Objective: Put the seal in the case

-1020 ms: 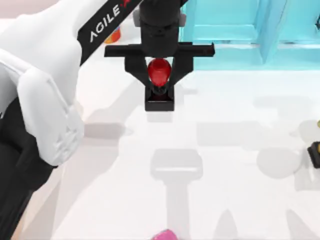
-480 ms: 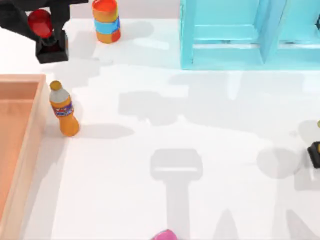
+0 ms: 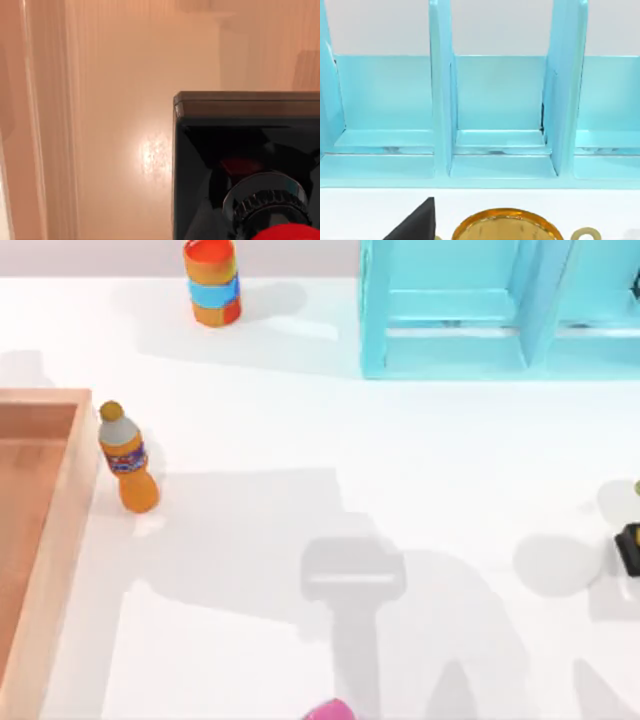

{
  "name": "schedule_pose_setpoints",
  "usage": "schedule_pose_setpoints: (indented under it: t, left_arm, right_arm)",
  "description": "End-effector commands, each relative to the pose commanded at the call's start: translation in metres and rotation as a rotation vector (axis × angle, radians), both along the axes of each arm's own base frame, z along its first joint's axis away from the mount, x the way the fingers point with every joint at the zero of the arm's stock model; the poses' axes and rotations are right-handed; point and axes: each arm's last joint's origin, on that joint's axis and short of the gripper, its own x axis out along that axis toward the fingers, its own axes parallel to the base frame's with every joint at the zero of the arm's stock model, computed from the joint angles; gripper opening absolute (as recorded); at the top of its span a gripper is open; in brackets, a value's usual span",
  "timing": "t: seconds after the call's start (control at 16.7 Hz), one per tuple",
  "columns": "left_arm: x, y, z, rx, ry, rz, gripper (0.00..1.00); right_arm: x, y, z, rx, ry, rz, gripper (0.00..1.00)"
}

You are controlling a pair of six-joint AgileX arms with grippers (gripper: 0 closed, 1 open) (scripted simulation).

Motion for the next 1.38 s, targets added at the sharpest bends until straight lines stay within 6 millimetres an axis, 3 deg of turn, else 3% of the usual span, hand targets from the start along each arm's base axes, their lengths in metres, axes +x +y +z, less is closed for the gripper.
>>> schedule_pose_setpoints:
  t: [0.18, 0.6, 1.02, 1.32, 1.38]
  left_arm:
    - [-0.022, 0.013, -0.004, -0.011, 0.046, -0.035, 0.0]
    - [-0.022, 0.013, -0.009, -0.012, 0.052, -0.045, 0.0]
    - [-0.024, 0.015, -0.065, -0.011, 0.048, -0.036, 0.0]
    - [-0.024, 0.015, -0.069, -0.013, 0.051, -0.038, 0.0]
    - [-0.024, 0.015, -0.069, -0.013, 0.051, -0.038, 0.08]
  right_arm:
    - [0.0, 0.0, 0.0, 0.0, 0.0, 0.0, 1.0]
    - [0.0, 0.0, 0.0, 0.0, 0.0, 0.0, 1.0]
    - [0.0, 0.0, 0.0, 0.0, 0.0, 0.0, 1.0]
    - [0.0, 0.0, 0.0, 0.0, 0.0, 0.0, 1.0]
    - [0.0, 0.0, 0.0, 0.0, 0.0, 0.0, 1.0]
